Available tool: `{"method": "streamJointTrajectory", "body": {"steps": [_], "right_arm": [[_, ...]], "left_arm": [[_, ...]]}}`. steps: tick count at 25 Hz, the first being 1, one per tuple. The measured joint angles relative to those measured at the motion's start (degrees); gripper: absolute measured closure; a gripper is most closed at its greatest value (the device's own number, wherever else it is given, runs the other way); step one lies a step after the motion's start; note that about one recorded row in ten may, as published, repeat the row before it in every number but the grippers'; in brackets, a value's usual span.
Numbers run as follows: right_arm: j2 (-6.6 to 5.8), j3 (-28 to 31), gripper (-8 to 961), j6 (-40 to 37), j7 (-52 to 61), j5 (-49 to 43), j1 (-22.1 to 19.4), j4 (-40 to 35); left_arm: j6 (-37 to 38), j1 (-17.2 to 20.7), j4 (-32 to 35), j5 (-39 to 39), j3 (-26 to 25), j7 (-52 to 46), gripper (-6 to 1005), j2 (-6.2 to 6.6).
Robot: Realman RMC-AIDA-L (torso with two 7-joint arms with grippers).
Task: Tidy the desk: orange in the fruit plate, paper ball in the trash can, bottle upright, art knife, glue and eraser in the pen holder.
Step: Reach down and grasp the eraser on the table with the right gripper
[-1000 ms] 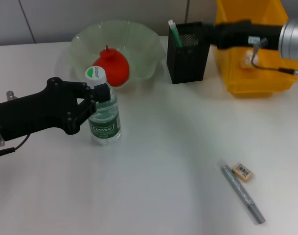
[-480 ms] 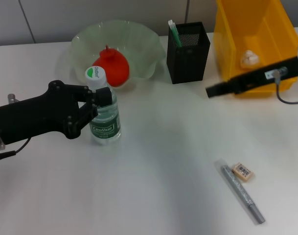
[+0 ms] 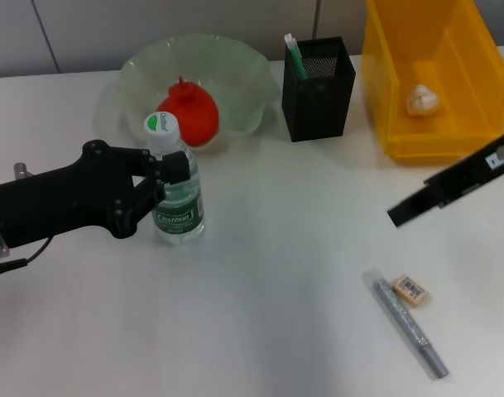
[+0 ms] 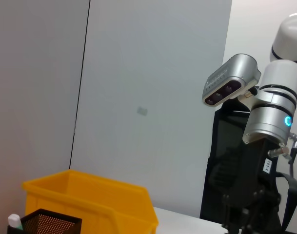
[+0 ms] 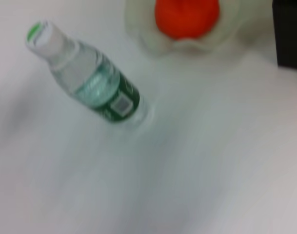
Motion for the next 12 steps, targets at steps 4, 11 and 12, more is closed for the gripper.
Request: {"method": "streamJointTrajectory", "body": {"steps": [4,11,12], "right_arm": [[-0.24,-0.2,670,-2.0,0.4,-3.0,1.1,3.1],[-0.22,-0.7,669,-0.7,-1.2,-6.7,2.0,7.9],[-0.19,-0.7,669,-0.5,-1.6,-7.5,2.1,8.4]], "left_arm": [[0.0,0.0,-1.7,0.1,0.1,0.6,977,-0.06],[-0.1,-0.3,-2.3,0.2,0.1,1.1,977,-0.12],[-0.1,-0.4,-2.3,0.2,0.1,1.2,977,-0.12]]}}
